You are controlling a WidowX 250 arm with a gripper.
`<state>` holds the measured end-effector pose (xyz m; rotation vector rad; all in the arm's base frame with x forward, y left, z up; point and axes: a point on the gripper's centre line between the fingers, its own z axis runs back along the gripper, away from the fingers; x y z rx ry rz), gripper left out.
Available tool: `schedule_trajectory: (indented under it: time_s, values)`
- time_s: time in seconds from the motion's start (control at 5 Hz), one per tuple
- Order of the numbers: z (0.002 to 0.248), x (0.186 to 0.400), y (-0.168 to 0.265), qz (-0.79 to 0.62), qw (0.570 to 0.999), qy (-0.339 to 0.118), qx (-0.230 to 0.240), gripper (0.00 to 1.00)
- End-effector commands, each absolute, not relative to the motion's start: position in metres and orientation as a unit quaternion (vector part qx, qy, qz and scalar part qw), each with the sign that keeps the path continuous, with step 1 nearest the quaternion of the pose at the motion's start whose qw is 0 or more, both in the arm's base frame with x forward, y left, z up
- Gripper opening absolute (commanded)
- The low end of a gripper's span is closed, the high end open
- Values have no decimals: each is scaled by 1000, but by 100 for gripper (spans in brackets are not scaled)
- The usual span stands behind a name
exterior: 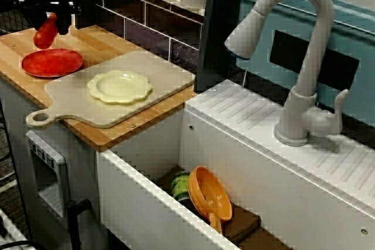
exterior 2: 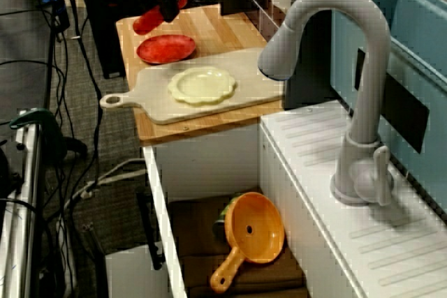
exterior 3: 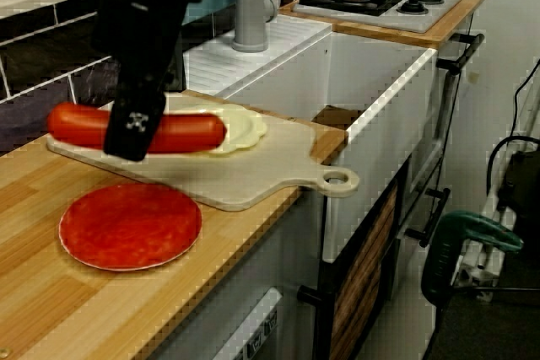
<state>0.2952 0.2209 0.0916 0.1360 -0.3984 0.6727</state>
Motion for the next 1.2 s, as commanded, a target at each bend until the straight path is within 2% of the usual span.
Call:
schedule_trajectory:
  time_s: [0.0,0.4,1.0]
  values:
    - [99,298,243,315,905,-266,102,0]
    - [85,294,247,303,908,-266,117,0]
    - [79,289,240,296,909,-268,121,0]
